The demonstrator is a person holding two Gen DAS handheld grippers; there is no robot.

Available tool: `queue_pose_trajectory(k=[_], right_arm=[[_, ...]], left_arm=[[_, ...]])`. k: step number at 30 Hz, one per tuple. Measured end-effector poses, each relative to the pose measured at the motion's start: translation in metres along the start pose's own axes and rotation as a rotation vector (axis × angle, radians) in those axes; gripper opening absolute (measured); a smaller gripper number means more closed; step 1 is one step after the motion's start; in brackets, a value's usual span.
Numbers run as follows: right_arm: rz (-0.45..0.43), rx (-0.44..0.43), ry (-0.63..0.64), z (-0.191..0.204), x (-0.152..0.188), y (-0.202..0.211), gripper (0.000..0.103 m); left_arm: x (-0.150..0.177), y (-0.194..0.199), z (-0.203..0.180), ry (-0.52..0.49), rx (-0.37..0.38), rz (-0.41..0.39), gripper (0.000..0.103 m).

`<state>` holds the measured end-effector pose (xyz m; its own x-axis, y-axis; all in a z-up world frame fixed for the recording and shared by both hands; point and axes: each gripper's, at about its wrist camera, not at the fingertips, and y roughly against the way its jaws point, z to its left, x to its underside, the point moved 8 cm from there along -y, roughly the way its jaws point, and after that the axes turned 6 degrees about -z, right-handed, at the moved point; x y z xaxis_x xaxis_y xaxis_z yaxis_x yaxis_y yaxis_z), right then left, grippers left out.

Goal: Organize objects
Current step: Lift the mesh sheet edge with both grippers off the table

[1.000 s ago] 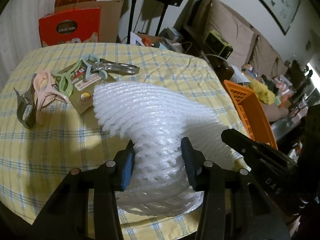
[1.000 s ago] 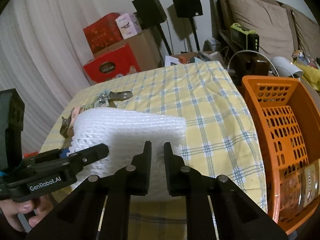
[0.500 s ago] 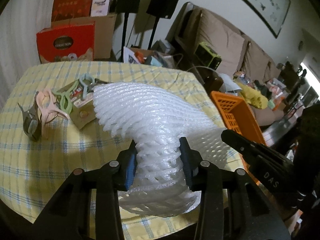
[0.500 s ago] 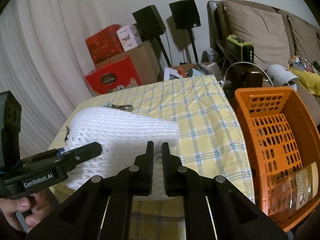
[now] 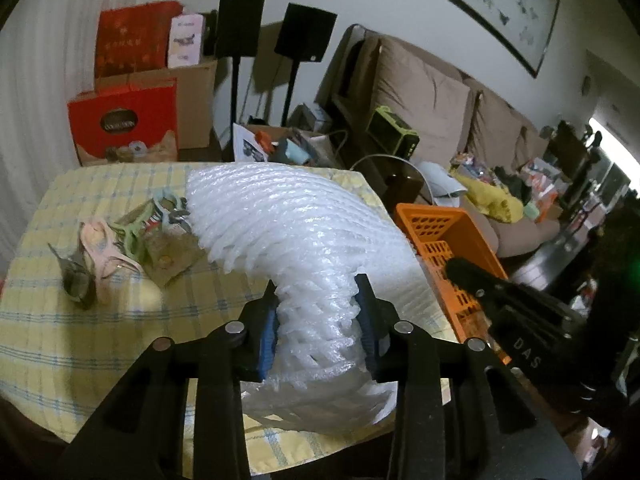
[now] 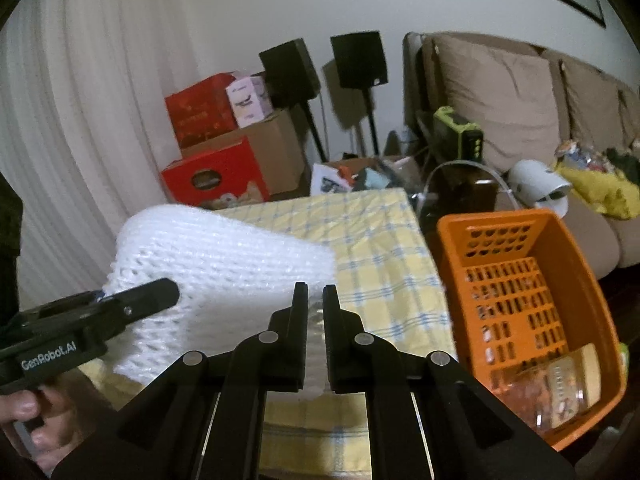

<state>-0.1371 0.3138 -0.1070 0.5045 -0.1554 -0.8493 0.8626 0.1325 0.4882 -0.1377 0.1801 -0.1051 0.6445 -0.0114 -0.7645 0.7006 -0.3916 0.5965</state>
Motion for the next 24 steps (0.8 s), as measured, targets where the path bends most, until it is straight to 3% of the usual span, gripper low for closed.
queue_pose_trajectory(k=[3, 11, 12, 13, 14, 18, 24], right_arm=[[-0.012, 0.045, 0.023, -0.003, -0.006, 0.008, 0.003], [-0.061, -0.098, -0.101, -0.001, -0.022, 0.032, 0.009], [-0.064, -0.11, -0.128, -0.002, -0.023, 0.033, 0.018], [-0.063, -0.123, -0.16, -0.003, -0.025, 0.034, 0.045], [-0.064, -0.144, -0.188, -0.003, -0.026, 0.036, 0.059], [-0.076, -0.236, -0.171, 0.016, -0.033, 0.042, 0.06], [0.002, -0.328, -0.189, 0.042, -0.02, 0.021, 0.064]], left_arm=[[-0.004, 0.011, -0.002, -0.007, 0.009, -0.024, 0.031], [-0.026, 0.051, -0.004, 0.001, 0.104, -0.15, 0.031], [-0.027, 0.054, -0.003, -0.006, 0.112, -0.16, 0.031], [-0.028, 0.056, -0.001, -0.008, 0.119, -0.164, 0.031], [-0.028, 0.057, 0.0, -0.004, 0.128, -0.169, 0.031], [-0.028, 0.064, 0.008, 0.035, 0.214, -0.182, 0.031], [-0.032, 0.063, 0.028, 0.13, 0.306, -0.18, 0.031]])
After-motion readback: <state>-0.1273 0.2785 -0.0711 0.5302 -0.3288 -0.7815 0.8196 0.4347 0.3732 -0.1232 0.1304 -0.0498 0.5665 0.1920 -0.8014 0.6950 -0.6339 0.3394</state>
